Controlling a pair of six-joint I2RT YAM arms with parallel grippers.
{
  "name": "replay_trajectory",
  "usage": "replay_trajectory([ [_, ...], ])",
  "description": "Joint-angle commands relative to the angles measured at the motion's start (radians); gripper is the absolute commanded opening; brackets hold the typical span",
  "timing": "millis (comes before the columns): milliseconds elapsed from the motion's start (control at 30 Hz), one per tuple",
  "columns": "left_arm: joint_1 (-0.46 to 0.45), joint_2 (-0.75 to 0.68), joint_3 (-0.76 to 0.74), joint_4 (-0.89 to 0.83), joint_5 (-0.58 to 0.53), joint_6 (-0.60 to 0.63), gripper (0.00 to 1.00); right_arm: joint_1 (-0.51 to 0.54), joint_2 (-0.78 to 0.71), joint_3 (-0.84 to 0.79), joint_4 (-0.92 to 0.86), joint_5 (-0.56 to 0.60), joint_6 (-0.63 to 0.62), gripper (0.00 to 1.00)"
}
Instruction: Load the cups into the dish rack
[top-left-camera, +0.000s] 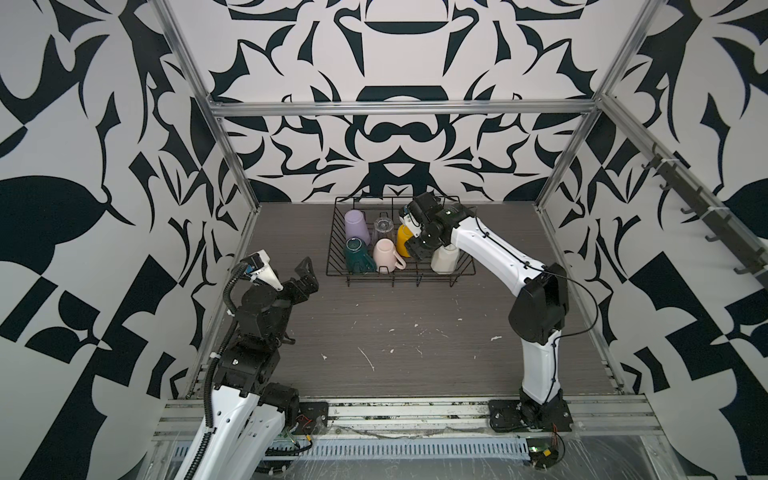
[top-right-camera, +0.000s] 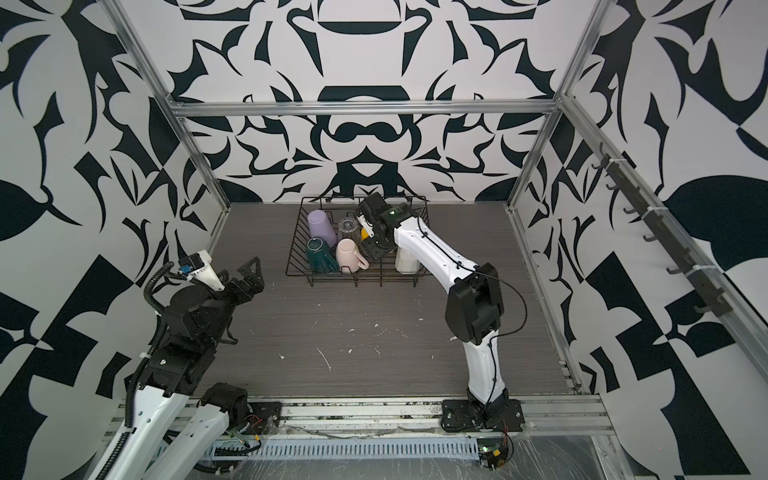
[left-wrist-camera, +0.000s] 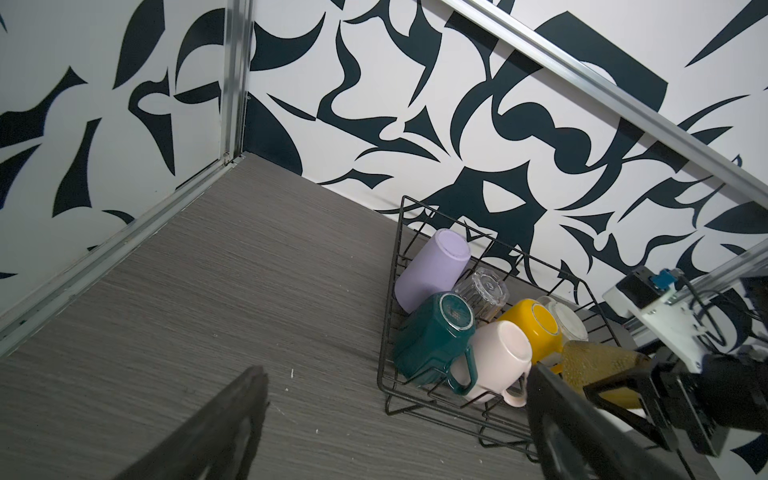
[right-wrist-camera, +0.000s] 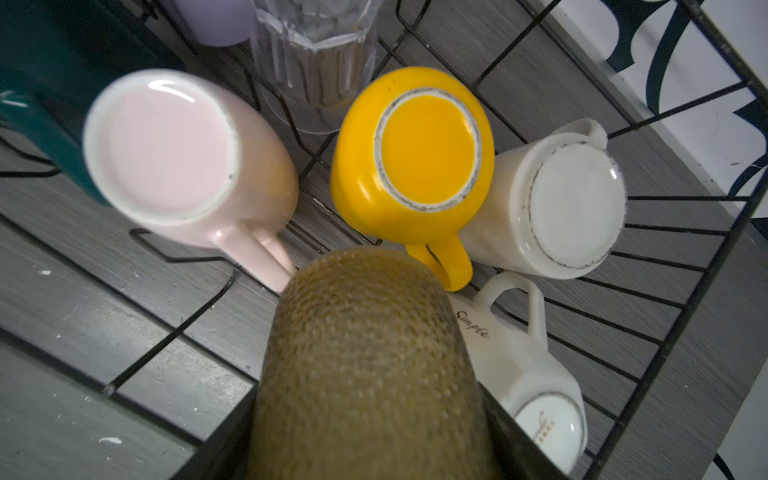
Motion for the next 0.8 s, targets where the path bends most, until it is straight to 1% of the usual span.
replay_trajectory([
  [0,-0.001,0.001,-0.001,-0.011,-0.011,0.018,0.99,-0.008,0.009,0.054,-0.032,0.017,-0.022,0.0],
  [167,-0.001,0.005,-0.001,-0.009,-0.015,0.022,0.99,-0.019,0.065,0.094,-0.046,0.007,-0.029,0.0],
  [533,-0.002,0.007,-0.001,-0.01,-0.01,0.023,0.99,-0.025,0.198,0.221,-0.133,0.01,-0.046,0.0],
  [600,-0.001,0.005,0.002,-0.013,-0.005,0.024,0.99,-0.025,0.199,0.222,-0.142,0.011,-0.046,0.0],
  [700,-0.001,0.006,0.003,-0.014,-0.008,0.028,0.99,-0.025,0.17,0.187,-0.108,0.006,-0.047,0.0],
  [767,-0.001,0.009,0.003,-0.012,-0.009,0.03,0.99,-0.026,0.174,0.2,-0.126,-0.002,-0.051,0.0],
])
